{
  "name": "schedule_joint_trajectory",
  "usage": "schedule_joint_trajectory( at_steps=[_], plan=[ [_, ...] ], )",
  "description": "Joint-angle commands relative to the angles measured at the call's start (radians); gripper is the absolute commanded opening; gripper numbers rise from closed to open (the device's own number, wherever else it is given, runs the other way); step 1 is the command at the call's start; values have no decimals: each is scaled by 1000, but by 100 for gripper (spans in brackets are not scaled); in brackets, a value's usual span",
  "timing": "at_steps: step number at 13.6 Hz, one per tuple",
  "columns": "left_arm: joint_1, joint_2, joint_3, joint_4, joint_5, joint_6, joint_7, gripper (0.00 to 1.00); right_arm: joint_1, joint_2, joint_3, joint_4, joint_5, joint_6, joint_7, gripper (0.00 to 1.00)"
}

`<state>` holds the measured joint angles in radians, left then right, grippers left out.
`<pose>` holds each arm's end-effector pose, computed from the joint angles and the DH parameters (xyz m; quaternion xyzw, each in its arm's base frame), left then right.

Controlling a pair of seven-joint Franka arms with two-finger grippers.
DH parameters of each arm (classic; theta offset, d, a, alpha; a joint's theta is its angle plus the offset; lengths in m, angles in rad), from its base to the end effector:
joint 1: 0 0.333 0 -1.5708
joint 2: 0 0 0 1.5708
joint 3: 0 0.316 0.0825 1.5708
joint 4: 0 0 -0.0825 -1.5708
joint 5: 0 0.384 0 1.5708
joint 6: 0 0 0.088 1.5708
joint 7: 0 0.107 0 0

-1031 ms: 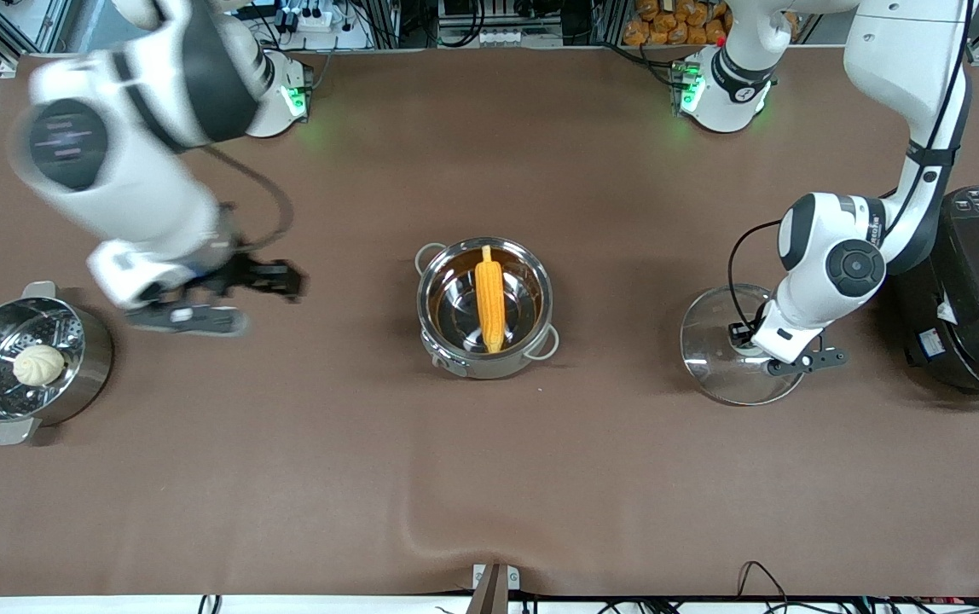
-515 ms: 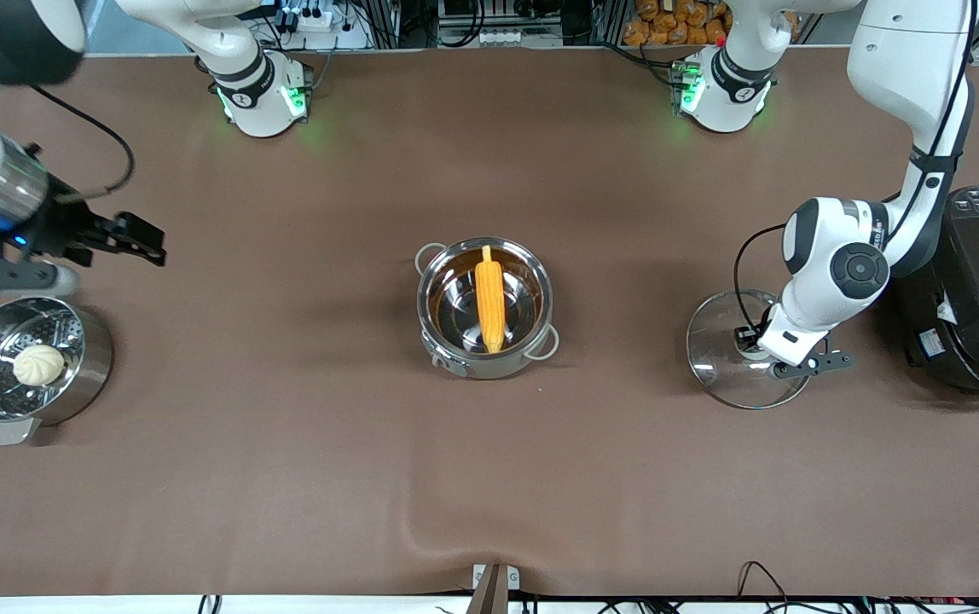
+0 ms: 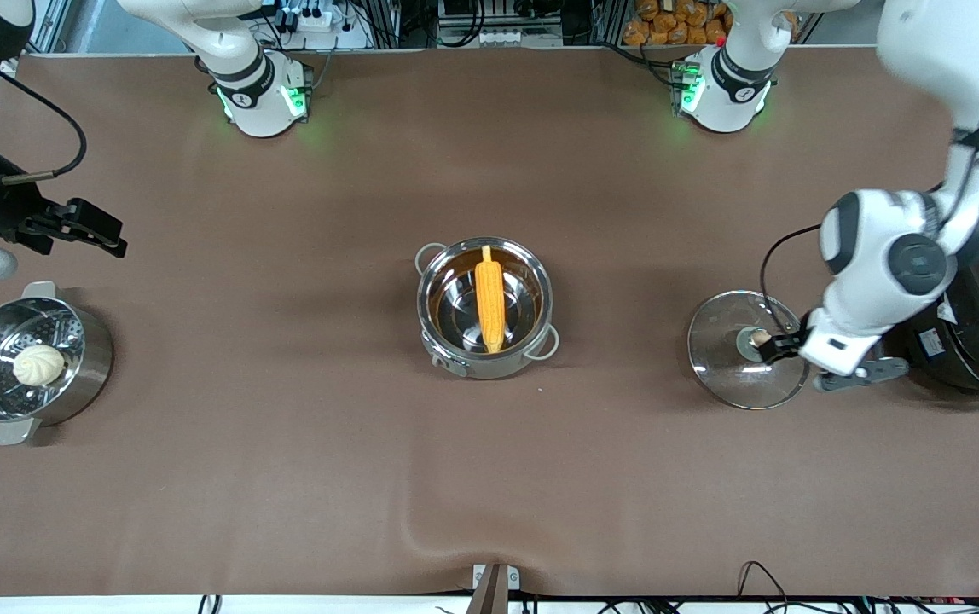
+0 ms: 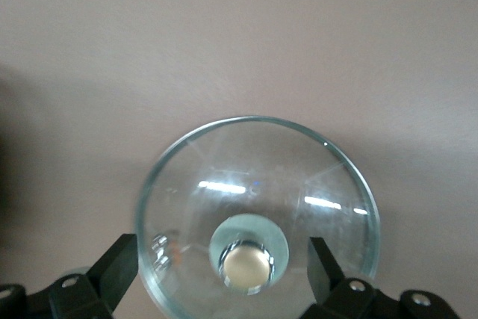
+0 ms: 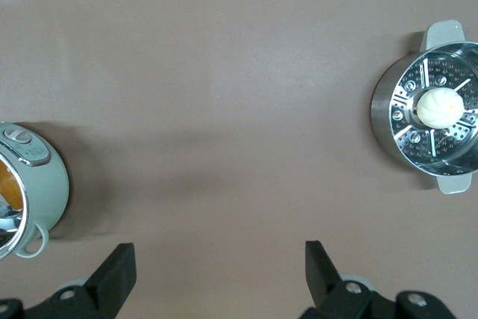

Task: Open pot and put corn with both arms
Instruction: 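Release the glass lid and raise the left gripper away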

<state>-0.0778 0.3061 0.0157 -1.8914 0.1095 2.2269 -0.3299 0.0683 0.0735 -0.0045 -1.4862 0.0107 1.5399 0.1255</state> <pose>0.6235 -0.0359 0.3469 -0.9938 -0.1004 -0.0234 0.0425 0.5732 0.0379 0.6201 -0.9995 0.0307 0.0103 0.0042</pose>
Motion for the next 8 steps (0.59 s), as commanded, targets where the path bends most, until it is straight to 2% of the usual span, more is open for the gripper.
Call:
schedule_joint_trajectory(
  at_steps=[1, 3, 4, 8],
  plan=[
    [-5, -42, -10, 240, -11, -339, 12, 100, -30, -21, 20, -16, -6, -15, -39, 100],
    [-5, -45, -25, 368, -13, -449, 11, 100, -33, -15, 20, 3, -3, -29, -102, 100],
    [-5, -50, -29, 399, -13, -475, 11, 100, -36, -14, 20, 15, 0, -30, -115, 100],
    [4, -132, -33, 428, -47, -539, 11, 100, -59, -12, 18, 17, 11, -49, -144, 100]
  ],
)
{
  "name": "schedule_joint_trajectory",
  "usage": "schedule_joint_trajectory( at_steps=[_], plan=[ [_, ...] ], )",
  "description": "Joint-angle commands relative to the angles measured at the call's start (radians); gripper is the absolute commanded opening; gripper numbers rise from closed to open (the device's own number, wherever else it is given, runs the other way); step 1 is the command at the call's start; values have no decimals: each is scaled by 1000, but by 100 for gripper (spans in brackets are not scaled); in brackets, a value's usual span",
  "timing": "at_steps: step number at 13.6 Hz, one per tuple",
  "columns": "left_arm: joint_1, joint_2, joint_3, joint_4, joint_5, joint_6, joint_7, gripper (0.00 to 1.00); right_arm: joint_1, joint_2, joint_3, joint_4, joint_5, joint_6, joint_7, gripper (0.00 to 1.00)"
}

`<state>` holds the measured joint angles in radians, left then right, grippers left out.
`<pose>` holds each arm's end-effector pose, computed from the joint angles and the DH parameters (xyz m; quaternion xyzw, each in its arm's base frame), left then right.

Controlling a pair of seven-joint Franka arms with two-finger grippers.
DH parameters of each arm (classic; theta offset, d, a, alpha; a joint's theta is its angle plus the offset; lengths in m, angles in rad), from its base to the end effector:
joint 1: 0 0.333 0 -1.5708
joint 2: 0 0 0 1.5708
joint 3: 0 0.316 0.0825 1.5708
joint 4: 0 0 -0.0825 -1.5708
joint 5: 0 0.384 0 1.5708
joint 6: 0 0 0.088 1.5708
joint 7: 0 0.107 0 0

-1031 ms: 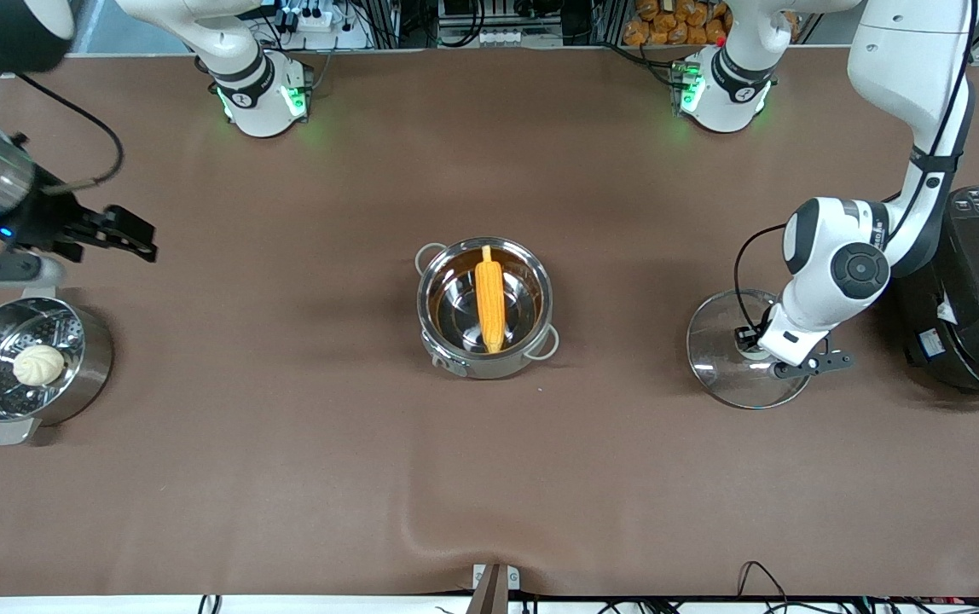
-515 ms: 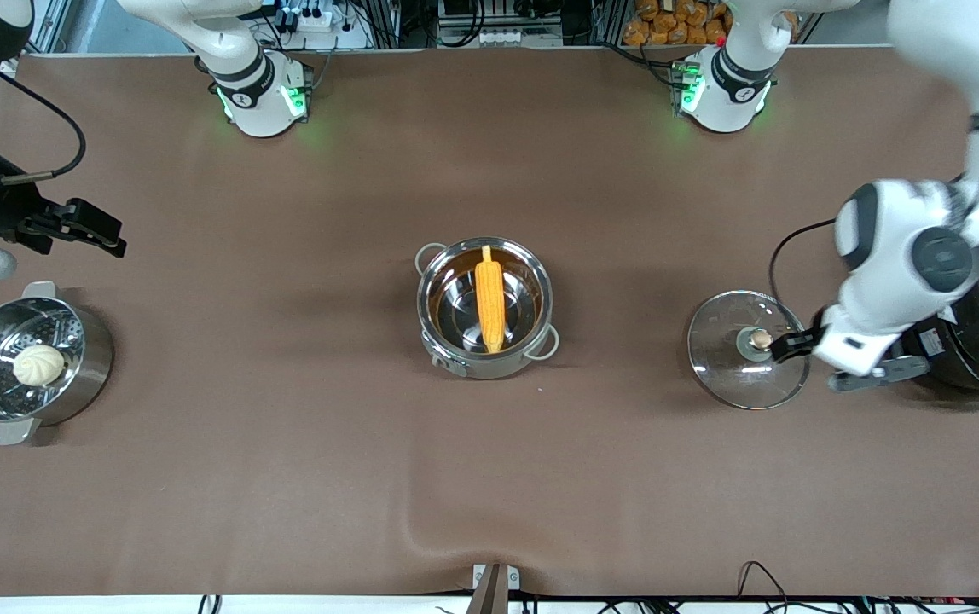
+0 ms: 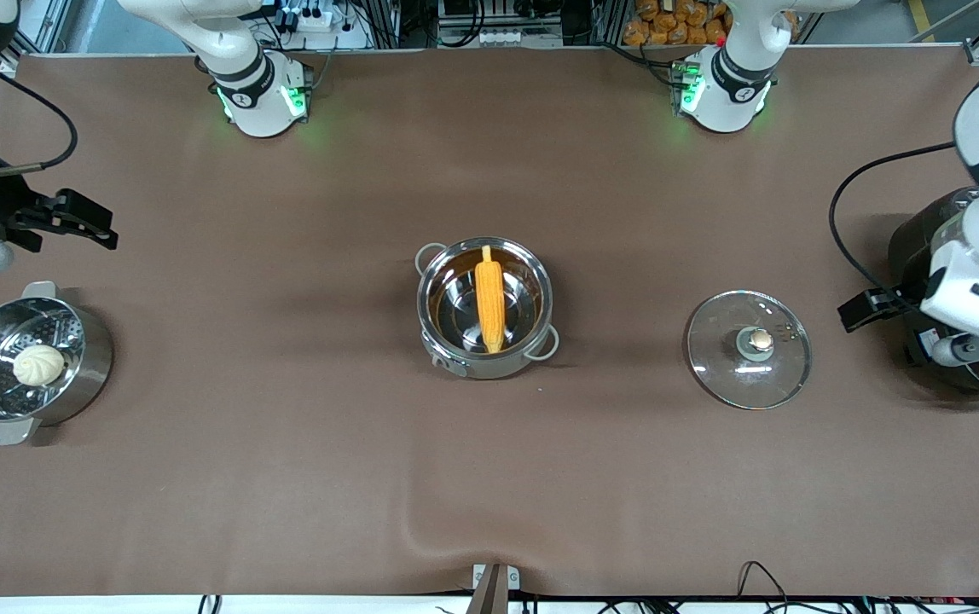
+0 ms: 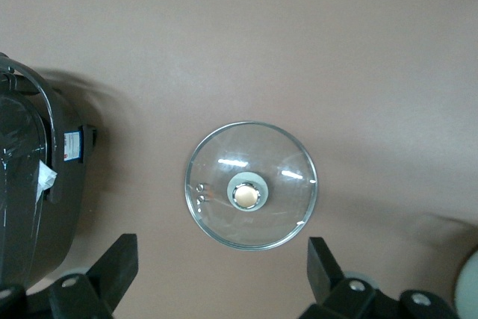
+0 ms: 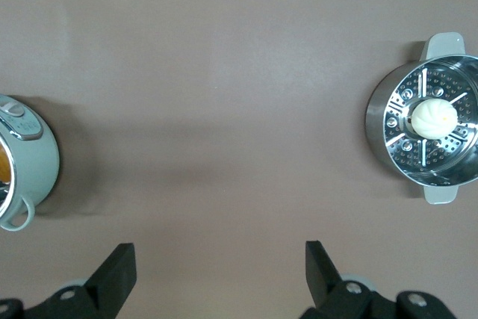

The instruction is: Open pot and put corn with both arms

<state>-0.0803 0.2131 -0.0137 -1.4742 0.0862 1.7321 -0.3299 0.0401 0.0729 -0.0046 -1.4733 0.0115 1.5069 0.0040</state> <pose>0.6292 -0.0506 0.5591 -0.9926 -0.1118 -0.0306 0.0356 0.5705 0.0217 0.6237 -0.9997 -0.0160 0.0198 0.0052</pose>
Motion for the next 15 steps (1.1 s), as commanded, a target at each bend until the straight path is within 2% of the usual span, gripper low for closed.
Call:
schedule_joint_trajectory(
  at_steps=[1, 3, 5, 8, 9, 11, 13, 15],
  plan=[
    [4, -61, -5, 11, -28, -84, 11, 100, -32, -12, 20, 4, 16, -16, -16, 100],
    [5, -90, -5, 11, -28, -137, 11, 100, -57, -13, 15, 4, 65, -19, -16, 100],
    [11, -113, 0, 8, -42, -179, 22, 100, -65, -19, 15, 4, 56, -34, -15, 100],
    [34, -116, 9, -11, -191, -180, 34, 100, -68, -21, 14, 2, 47, -47, -18, 100],
    [40, -123, 6, -27, -209, -157, 37, 100, -74, -19, 14, 4, 47, -45, -16, 100],
    [30, -136, 8, -31, -180, -151, 60, 100, -104, -9, 15, 4, 65, -34, -50, 100],
    [-1, -161, 9, -40, -73, -146, 126, 100, -89, -10, 23, 4, 56, -30, -10, 100],
    [4, -166, 11, -29, -69, -147, 140, 100, -83, -10, 22, 5, 58, -30, 10, 100]
  ],
)
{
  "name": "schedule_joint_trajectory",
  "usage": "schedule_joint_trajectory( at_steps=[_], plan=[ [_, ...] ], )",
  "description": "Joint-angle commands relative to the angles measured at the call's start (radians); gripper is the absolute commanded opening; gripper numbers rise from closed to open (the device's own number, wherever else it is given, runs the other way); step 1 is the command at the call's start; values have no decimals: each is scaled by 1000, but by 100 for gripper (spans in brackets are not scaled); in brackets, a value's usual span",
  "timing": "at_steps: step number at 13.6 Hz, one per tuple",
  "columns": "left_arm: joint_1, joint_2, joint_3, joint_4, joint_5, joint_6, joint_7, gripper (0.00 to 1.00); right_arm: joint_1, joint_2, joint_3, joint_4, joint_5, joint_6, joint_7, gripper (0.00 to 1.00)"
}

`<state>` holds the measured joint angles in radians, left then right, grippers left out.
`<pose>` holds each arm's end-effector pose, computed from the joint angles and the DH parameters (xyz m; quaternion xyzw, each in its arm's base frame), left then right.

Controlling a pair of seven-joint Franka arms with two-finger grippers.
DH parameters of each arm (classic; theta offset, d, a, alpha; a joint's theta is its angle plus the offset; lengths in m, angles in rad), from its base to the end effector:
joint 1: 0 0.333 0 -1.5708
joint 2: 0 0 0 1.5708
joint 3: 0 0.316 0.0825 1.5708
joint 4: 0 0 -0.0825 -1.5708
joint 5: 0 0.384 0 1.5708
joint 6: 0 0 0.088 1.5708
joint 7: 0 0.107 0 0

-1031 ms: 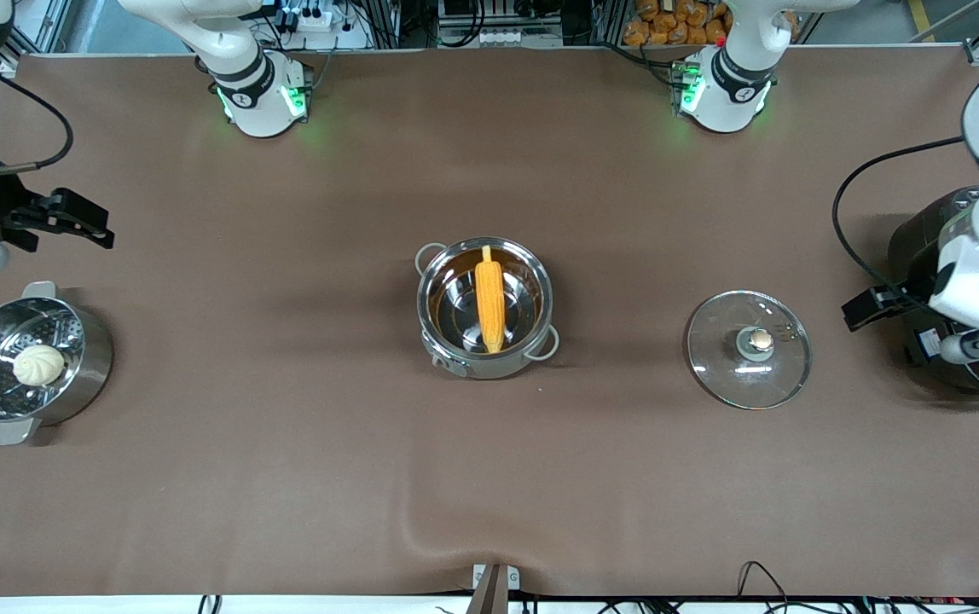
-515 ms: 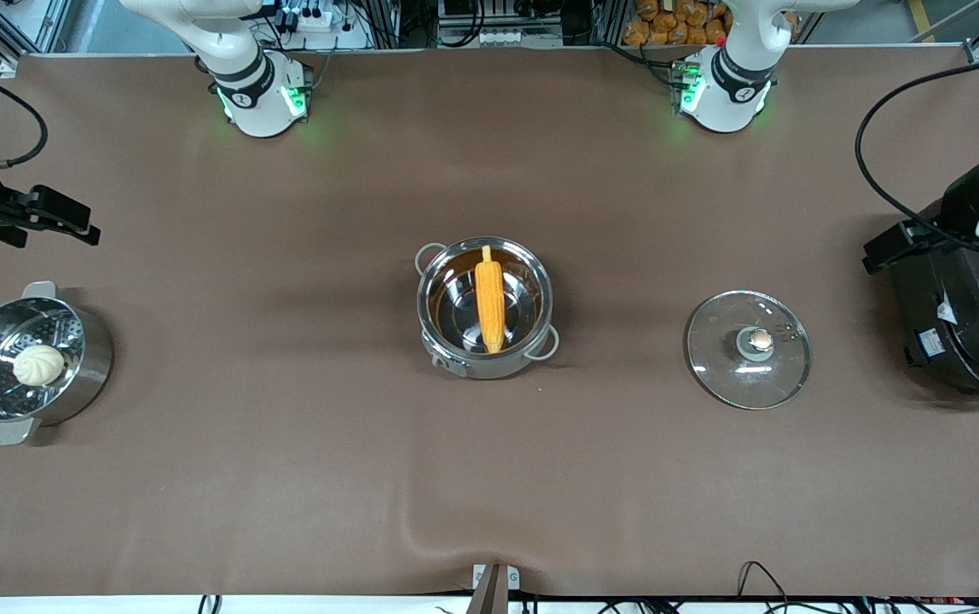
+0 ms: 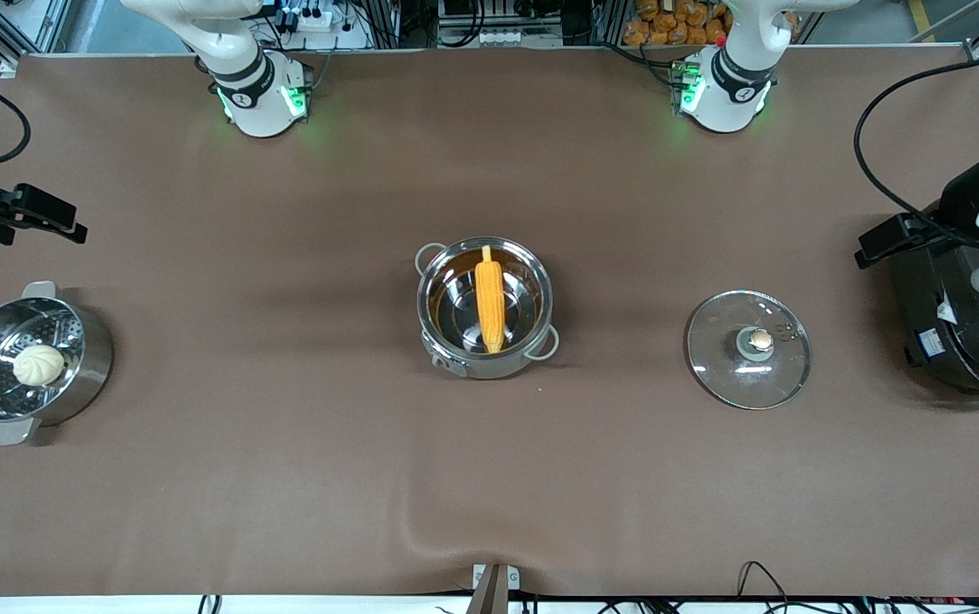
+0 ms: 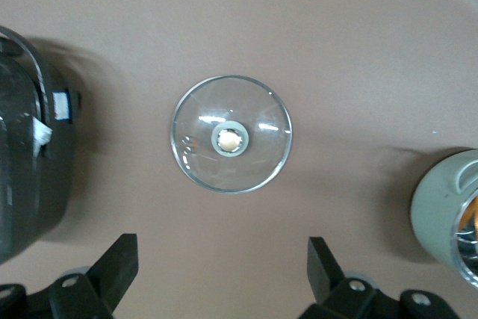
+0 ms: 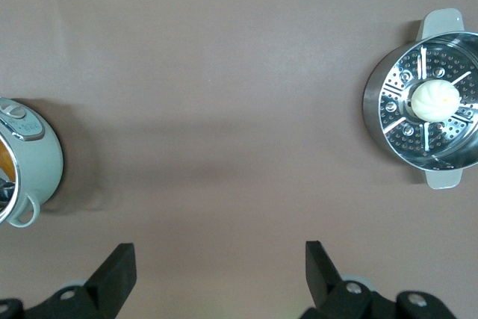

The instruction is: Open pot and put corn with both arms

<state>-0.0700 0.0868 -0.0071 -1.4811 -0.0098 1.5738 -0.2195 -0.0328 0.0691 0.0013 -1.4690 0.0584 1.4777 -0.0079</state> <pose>0.5802 -0.0457 0.6178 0.9974 0.0712 0.0021 0.0056 0.5665 -0.0112 0.6256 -0.9991 0.0100 0.0296 0.0298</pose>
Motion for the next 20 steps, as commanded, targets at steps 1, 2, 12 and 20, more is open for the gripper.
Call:
schedule_joint_trajectory(
  at_steps=[1, 2, 12, 20],
  plan=[
    [-10, -35, 3, -19, 27, 5, 28, 100, -9, -6, 17, 1, 0, -2, 10, 100],
    [-13, -35, -1, -19, 33, 3, 26, 100, -7, -8, 19, 1, -20, -4, 6, 100],
    [3, -35, 6, 44, 39, -115, 88, 100, 10, -5, 22, 22, -78, -10, -43, 100],
    [-1, -32, 29, 44, 36, -126, 84, 100, 11, -5, 23, 21, -78, -8, -43, 100]
  ],
)
